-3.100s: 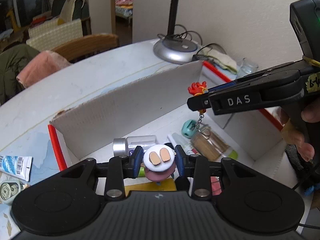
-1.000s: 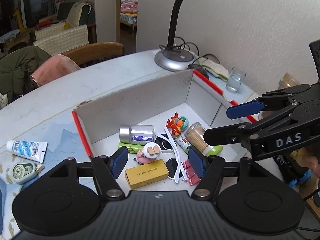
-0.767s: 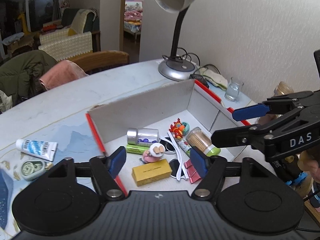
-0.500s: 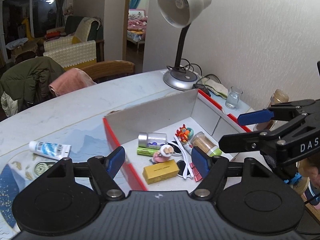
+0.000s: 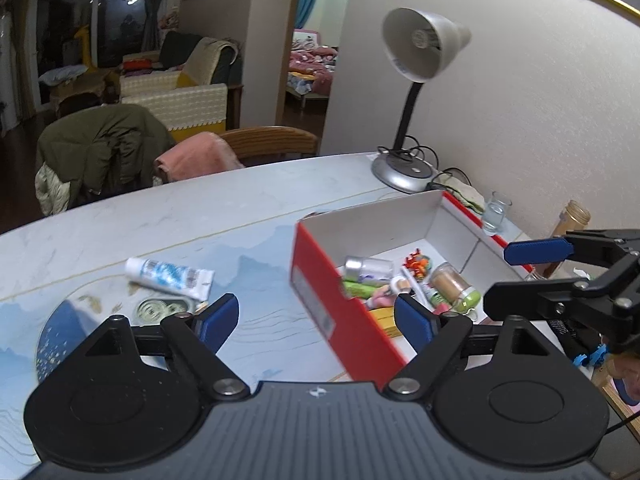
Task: Organize rigid objects
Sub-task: 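Withdraw both grippers from the box toward the tape roller and toothpaste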
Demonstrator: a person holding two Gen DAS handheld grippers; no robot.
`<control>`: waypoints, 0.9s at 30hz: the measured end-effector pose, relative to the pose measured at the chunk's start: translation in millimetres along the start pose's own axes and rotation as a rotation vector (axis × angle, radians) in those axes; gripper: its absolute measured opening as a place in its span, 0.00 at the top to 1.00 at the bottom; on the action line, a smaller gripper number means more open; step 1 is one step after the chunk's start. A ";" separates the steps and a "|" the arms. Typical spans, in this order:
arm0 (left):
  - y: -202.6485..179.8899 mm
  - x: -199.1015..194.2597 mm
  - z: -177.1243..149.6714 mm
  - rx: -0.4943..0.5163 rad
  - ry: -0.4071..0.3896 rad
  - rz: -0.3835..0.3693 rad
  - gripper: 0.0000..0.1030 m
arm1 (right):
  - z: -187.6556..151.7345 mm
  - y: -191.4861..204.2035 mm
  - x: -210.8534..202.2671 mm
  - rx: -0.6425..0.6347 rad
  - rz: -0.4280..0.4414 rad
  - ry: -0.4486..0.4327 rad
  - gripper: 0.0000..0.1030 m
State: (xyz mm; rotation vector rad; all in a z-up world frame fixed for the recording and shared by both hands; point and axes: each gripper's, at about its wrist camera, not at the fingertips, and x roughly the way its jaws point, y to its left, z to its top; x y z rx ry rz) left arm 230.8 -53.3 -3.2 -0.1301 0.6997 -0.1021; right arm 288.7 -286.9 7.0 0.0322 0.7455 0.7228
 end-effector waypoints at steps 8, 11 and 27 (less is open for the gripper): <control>48.9 -16.3 -11.2 -0.043 -0.018 0.015 0.01 | -0.5 43.9 30.0 -0.030 0.005 0.037 0.00; 67.4 -17.9 -14.6 -0.063 -0.017 0.014 0.01 | -0.3 57.7 39.4 -0.041 0.000 0.048 0.01; 139.3 3.7 -23.1 -0.107 -0.073 0.126 0.00 | 21.0 95.1 113.3 -0.097 -0.084 0.125 0.01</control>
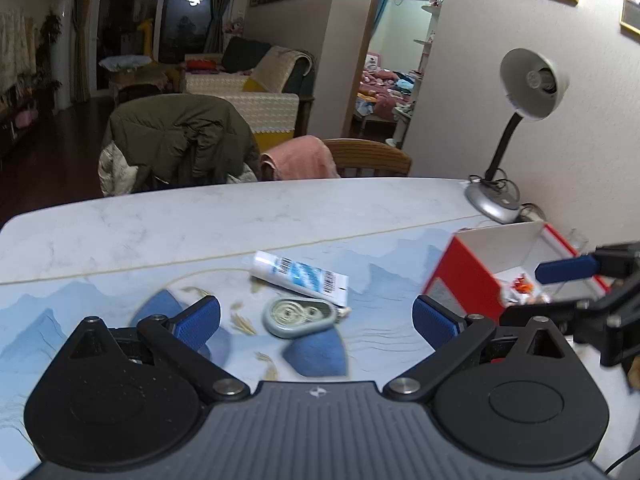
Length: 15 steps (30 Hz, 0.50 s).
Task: Organize rigid objects
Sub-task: 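Withdraw both grippers from the box toward the tape roller and toothpaste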
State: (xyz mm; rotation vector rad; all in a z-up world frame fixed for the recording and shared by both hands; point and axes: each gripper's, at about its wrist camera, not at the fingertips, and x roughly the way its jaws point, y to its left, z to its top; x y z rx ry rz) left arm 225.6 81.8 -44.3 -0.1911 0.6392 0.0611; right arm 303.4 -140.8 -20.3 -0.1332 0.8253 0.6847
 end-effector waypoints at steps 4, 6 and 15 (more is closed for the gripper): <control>3.5 18.8 -3.6 0.016 -0.007 0.033 0.00 | 13.3 -1.1 19.1 -0.007 -0.018 0.019 0.01; 5.5 30.6 -5.9 0.019 0.005 0.028 0.00 | 20.6 -2.0 29.4 -0.014 -0.020 0.030 0.01; 17.6 78.0 -19.0 0.022 0.046 0.008 0.00 | 49.1 0.2 87.1 -0.100 -0.020 0.107 0.04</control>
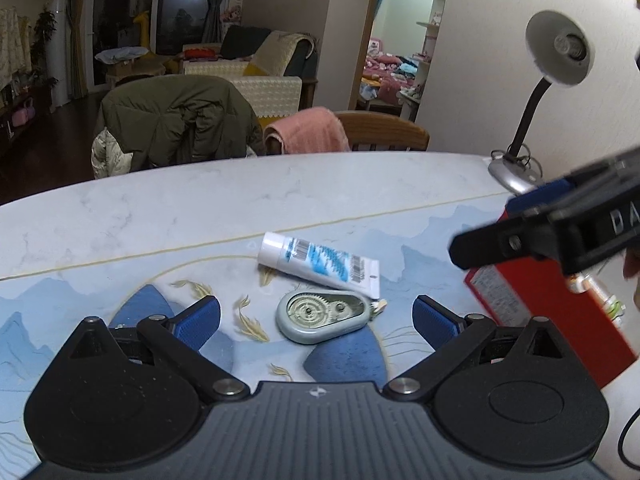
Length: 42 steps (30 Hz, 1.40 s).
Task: Organize rigid objects
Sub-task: 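Withdraw both grippers from the box toward the tape roller and toothpaste, then grasp the grey tape roller with the left gripper while the right gripper grasps the toothpaste tube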
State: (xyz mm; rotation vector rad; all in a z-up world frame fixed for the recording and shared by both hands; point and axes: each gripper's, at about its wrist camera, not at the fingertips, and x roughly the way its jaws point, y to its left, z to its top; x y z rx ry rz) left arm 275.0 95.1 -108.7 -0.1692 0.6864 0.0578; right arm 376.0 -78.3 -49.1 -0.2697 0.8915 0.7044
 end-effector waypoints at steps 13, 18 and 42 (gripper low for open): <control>10.8 52.9 -12.4 0.032 0.052 -0.055 0.00 | 33.2 10.9 78.1 -0.159 0.016 0.087 0.11; 10.2 65.0 -15.5 0.057 0.052 -0.066 0.00 | 39.7 19.2 106.7 -0.237 0.007 0.118 0.15; 8.7 96.4 -26.4 0.168 0.014 -0.105 0.01 | 40.9 31.9 176.5 -0.270 0.048 0.176 0.27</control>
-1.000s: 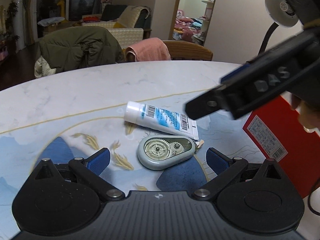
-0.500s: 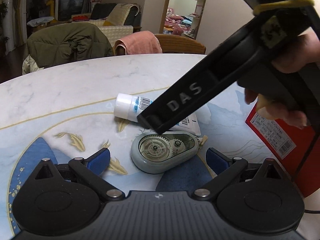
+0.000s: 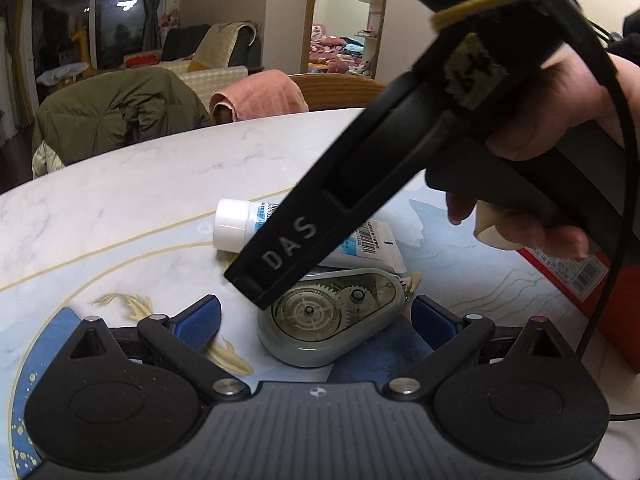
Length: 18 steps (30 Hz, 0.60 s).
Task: Organize rigid objects
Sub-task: 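Grasp the grey tape roller with the left gripper while the right gripper grasps the toothpaste tube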
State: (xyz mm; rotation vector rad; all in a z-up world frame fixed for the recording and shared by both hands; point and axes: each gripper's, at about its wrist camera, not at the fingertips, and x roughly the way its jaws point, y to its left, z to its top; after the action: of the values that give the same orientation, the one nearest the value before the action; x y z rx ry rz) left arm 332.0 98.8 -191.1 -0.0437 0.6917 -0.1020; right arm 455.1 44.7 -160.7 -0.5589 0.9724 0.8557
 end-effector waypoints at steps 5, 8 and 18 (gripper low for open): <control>-6.3 3.7 1.8 0.038 0.003 0.004 0.04 | -1.5 -1.2 2.7 0.027 0.021 -0.015 0.35; -9.3 3.9 1.7 0.061 -0.004 0.014 0.14 | -2.0 -2.0 1.5 0.030 0.022 -0.026 0.43; -13.1 -0.5 -1.4 0.084 -0.004 0.005 0.23 | -11.3 -9.2 -10.4 0.083 -0.022 -0.054 0.56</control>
State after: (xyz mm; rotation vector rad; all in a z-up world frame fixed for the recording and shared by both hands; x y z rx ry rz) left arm 329.7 85.9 -190.9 0.0388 0.6825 -0.1258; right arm 454.2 27.3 -156.4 -0.4718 0.9467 0.8035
